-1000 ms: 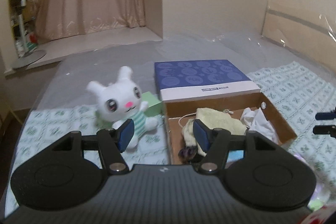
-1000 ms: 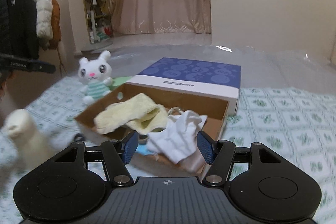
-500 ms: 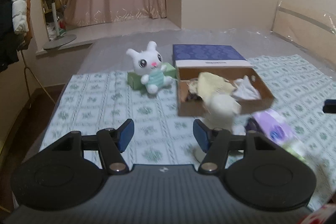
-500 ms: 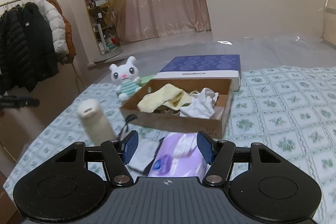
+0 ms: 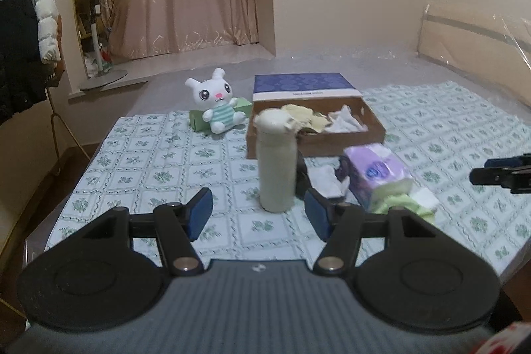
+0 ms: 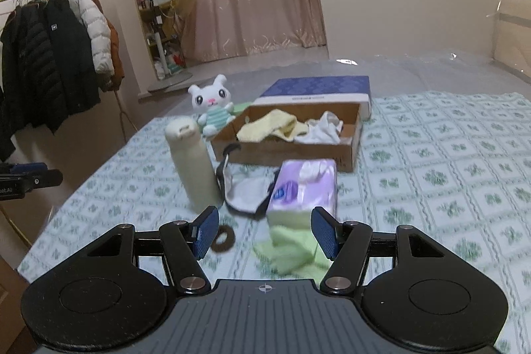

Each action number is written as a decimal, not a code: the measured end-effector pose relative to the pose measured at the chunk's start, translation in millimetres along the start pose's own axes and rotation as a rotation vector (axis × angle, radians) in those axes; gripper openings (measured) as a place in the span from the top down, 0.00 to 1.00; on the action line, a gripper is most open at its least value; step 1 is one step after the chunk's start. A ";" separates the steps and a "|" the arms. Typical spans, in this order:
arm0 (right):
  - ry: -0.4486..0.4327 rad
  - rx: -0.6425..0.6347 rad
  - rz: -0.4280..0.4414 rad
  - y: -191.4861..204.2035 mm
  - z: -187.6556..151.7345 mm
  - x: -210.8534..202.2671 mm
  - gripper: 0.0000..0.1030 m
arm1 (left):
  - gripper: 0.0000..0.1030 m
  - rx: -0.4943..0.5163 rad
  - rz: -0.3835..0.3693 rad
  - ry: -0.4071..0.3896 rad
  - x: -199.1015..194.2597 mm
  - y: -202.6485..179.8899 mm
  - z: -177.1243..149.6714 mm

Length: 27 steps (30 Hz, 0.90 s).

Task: Organize soft objects
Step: 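Move both grippers back toward the brown hair tie and dark cloth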

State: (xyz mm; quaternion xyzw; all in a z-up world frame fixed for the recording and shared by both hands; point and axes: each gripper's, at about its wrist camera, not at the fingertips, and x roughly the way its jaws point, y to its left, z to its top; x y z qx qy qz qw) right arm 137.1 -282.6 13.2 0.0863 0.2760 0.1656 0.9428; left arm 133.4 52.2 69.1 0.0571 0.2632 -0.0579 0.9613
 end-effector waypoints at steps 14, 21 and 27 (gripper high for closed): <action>0.004 0.005 -0.026 4.7 -39.8 -0.7 0.40 | 0.45 0.046 -0.017 0.057 25.6 -53.8 -31.7; 0.052 0.030 -0.041 -10.1 -48.0 30.3 0.40 | 0.48 0.070 -0.068 0.130 78.6 -66.2 -47.6; 0.101 0.049 -0.051 -24.1 -54.2 63.0 0.40 | 0.48 0.083 -0.103 0.178 134.1 -74.9 -57.5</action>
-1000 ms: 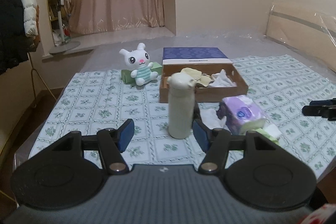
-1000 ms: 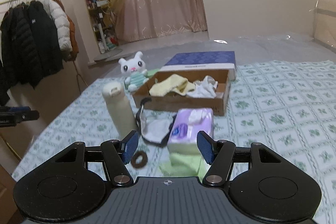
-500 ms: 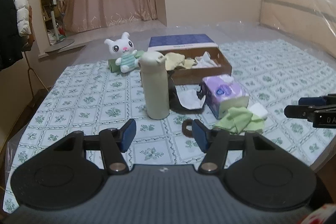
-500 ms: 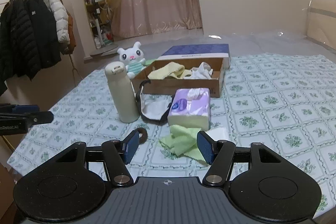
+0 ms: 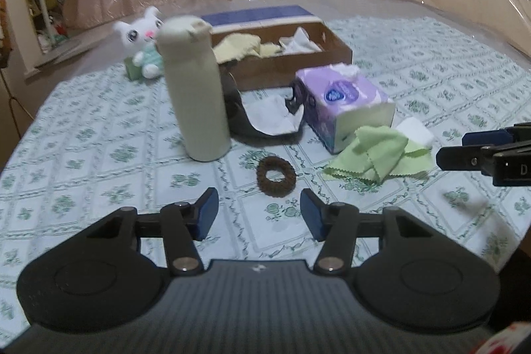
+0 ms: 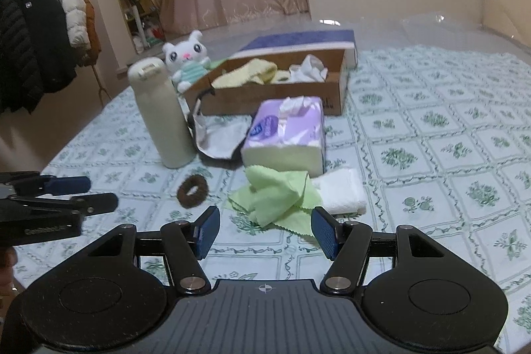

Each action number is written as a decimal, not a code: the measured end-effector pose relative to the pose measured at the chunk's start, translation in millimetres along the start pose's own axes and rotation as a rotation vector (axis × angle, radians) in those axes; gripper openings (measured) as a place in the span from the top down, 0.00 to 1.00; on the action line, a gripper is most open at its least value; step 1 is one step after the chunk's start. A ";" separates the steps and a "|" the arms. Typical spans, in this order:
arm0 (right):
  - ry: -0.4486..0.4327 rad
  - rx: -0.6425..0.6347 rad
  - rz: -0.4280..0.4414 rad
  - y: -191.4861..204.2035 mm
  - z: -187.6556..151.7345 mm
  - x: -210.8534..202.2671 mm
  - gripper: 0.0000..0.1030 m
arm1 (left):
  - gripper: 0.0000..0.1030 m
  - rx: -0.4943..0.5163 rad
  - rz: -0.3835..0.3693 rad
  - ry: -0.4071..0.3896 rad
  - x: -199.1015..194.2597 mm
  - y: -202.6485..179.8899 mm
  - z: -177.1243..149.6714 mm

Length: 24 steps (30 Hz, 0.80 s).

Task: Organize soft objects
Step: 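Move both grippers back toward the brown hair tie and dark cloth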

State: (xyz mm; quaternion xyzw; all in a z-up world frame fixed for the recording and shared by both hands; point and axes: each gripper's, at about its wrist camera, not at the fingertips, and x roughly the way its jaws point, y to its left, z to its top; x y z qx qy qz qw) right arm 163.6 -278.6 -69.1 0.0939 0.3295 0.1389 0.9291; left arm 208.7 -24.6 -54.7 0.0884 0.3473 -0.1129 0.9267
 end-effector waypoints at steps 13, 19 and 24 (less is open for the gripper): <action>0.033 0.006 -0.021 -21.4 10.0 56.7 0.40 | 0.48 0.028 -0.020 0.070 83.5 -8.0 6.2; 0.035 0.014 -0.020 -25.9 12.5 70.8 0.40 | 0.48 0.001 -0.025 0.089 107.1 -5.7 11.2; 0.031 0.014 -0.021 -28.5 13.3 74.6 0.40 | 0.48 -0.026 -0.033 0.091 120.8 -3.7 14.0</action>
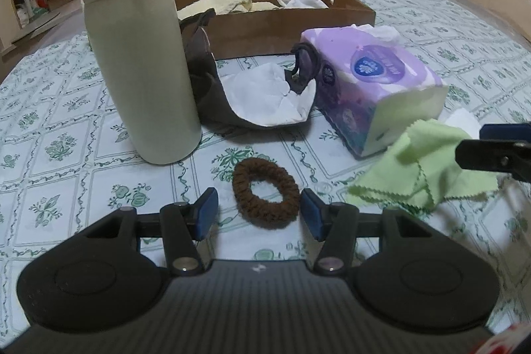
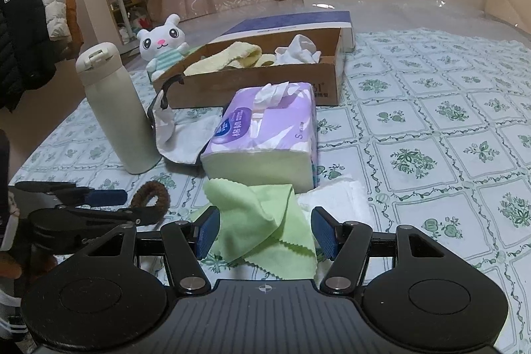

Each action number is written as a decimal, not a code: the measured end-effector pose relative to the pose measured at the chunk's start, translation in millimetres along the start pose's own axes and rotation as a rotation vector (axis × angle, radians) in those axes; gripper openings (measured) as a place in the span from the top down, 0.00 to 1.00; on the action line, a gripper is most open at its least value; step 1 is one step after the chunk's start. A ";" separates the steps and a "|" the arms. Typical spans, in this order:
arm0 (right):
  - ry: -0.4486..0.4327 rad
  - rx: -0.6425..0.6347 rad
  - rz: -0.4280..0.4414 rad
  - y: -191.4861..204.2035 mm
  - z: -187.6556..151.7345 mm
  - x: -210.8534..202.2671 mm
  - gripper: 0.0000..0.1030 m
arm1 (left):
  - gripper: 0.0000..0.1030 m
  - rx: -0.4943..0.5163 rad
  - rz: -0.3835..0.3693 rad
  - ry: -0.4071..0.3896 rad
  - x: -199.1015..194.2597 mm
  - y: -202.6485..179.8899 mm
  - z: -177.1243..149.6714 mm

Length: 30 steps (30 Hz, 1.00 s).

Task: Organize soft objects
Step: 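Move both grippers back toward the brown hair tie and dark cloth, then grasp the brown hair tie with the left gripper while the right grasps the dark cloth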

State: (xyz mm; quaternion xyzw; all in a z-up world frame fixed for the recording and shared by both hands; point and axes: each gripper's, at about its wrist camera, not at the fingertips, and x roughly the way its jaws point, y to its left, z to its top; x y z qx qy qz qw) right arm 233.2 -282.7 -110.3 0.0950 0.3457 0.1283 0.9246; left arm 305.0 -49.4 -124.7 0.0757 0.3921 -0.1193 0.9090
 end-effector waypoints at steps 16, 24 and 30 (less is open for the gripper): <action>-0.034 -0.020 0.008 3.7 1.0 -7.6 0.40 | 0.84 0.015 -0.004 -0.036 -9.7 11.9 -8.2; -0.086 -0.119 0.058 28.5 9.5 -4.6 0.40 | 0.84 -0.066 0.080 -0.078 -41.2 57.1 -7.3; -0.095 -0.242 0.118 63.8 25.0 28.2 0.56 | 0.84 -0.135 0.147 -0.085 -48.3 95.7 -7.9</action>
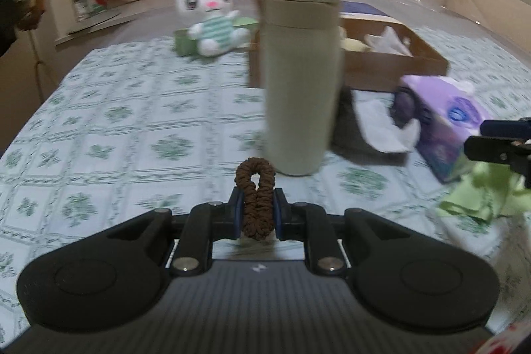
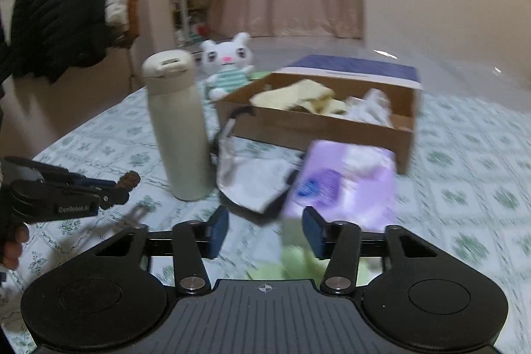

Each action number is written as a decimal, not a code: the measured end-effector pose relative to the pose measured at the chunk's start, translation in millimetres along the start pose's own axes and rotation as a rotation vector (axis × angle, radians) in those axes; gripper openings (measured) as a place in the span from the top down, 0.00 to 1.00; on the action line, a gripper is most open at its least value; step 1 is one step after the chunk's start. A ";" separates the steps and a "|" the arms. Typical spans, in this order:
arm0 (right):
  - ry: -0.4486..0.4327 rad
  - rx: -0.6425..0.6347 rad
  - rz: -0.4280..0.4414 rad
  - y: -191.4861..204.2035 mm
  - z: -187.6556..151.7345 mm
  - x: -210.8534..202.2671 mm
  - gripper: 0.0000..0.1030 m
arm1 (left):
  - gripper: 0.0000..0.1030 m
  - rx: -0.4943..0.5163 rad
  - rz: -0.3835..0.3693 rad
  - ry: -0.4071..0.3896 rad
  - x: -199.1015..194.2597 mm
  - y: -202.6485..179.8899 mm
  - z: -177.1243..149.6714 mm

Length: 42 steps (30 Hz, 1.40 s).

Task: Organize soft objects
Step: 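Grasp the brown hair tie with the left gripper while the right grasps the dark cloth, then carry the hair tie and dark cloth with both grippers over the box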

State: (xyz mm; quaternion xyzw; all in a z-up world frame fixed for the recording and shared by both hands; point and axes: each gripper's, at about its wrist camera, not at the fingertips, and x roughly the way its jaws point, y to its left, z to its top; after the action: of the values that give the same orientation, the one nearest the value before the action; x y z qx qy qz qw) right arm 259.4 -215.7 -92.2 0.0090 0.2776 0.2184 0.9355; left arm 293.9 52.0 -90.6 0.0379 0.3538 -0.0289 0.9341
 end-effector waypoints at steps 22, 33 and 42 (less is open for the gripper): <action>0.103 -0.068 0.027 28.7 14.5 132.0 0.89 | 0.84 -0.068 0.020 0.009 25.6 42.6 1.8; 0.057 0.017 0.041 14.6 31.7 125.1 0.97 | 0.84 -0.058 0.024 0.005 27.2 48.2 5.4; -0.006 0.043 0.062 2.3 58.6 108.6 0.97 | 0.84 -0.001 0.067 -0.019 32.1 69.2 33.0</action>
State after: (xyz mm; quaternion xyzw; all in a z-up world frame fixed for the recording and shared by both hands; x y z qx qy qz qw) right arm 370.6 -162.6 -98.2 0.0382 0.2792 0.2410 0.9287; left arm 345.3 117.0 -83.8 0.0489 0.3436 0.0025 0.9379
